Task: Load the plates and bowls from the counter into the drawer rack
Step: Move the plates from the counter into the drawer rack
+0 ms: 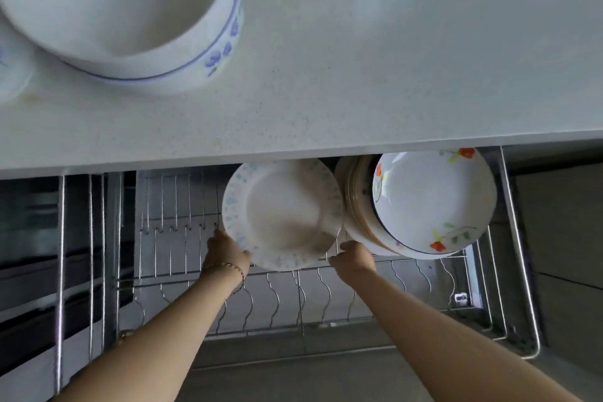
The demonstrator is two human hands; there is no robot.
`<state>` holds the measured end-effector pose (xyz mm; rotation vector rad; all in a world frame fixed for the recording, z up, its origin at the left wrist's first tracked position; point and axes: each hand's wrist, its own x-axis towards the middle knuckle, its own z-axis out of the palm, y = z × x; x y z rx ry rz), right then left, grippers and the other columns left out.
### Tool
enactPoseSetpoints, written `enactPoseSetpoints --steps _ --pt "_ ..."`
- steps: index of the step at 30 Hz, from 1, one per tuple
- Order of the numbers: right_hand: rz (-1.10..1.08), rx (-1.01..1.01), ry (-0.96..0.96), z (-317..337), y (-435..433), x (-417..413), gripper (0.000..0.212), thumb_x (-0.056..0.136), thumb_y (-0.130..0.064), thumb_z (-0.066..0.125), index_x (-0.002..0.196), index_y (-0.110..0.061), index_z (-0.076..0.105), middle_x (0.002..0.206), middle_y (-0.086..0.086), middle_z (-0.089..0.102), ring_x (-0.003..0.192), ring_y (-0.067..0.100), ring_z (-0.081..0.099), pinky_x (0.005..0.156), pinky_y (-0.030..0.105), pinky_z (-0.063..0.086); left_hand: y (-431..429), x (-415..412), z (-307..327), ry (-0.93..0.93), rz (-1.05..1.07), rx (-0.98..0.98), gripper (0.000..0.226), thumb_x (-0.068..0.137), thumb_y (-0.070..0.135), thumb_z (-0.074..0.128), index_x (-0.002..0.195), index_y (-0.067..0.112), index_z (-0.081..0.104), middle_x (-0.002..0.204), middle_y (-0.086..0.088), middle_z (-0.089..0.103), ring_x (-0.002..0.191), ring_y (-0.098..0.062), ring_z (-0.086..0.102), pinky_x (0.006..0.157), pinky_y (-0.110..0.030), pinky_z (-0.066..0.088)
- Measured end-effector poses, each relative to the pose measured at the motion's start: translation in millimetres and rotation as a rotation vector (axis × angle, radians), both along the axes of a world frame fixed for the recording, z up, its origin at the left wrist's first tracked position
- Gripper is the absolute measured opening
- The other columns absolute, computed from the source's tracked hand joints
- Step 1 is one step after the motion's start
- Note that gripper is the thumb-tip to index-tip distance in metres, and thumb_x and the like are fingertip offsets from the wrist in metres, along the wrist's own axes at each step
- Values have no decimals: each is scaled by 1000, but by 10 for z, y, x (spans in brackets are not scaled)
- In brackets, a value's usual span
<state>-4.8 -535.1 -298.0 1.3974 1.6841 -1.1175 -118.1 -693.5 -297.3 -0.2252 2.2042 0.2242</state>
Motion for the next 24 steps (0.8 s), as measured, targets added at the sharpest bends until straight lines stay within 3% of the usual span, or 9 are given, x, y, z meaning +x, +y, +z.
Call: enactPoseSetpoints --steps 3,5,10,12,14,17,19,22,24 --pt "239 -144 -71 322 225 170 37 90 -15 51 123 -1 57 128 16 59 119 29 56 93 28 45 175 126 380 -21 -211 -69 49 91 21 50 133 4 34 135 -20 39 120 -38 52 98 -40 44" --pt "341 -153 -51 614 421 289 39 90 -18 50 126 -3 56 130 15 57 120 28 55 95 28 44 410 233 669 -73 -390 16 36 91 16 44 126 6 43 129 -16 50 114 -32 56 91 -34 46" --pt "313 -1 123 1533 1230 744 39 90 -24 52 128 -15 55 122 9 64 86 18 57 70 23 46 1471 634 1552 -117 -630 186 26 92 25 43 113 17 55 103 -7 62 101 -23 60 72 -25 46" --pt "274 82 181 1893 1652 1023 39 90 -24 52 127 -14 56 123 6 63 94 18 60 78 25 47 1987 826 1912 -76 -700 219 34 92 22 42 124 17 50 115 -5 58 95 -19 53 81 -24 46" --pt "244 175 233 2263 2100 1341 39 89 -22 52 127 -13 55 126 5 61 107 19 60 87 25 46 2513 1078 2258 -31 -817 243 37 93 22 41 128 15 48 109 -2 58 101 -20 52 90 -26 42" --pt "193 297 308 2746 2814 1852 39 89 -20 50 128 -13 54 125 5 61 117 20 56 94 24 43 3314 1543 2719 24 -941 295 31 91 21 43 119 15 54 108 -5 61 102 -23 57 87 -27 45" --pt "189 361 343 3031 3310 2172 38 91 -20 49 128 -13 53 127 5 59 119 20 55 97 26 42 3841 1838 2983 81 -948 356 28 88 25 48 113 17 58 116 -6 63 107 -25 60 89 -29 48" --pt "206 432 370 3417 4014 2581 37 92 -19 46 128 -12 53 131 7 57 120 23 54 101 31 45 4543 2225 3372 122 -914 418 28 88 23 48 111 14 60 105 -10 66 108 -27 63 87 -31 50" --pt "217 459 380 3622 4403 2771 38 92 -19 45 129 -12 52 133 7 55 122 24 53 102 31 44 4913 2395 3583 162 -868 440 28 88 19 46 110 12 61 110 -10 68 108 -26 64 89 -29 49"
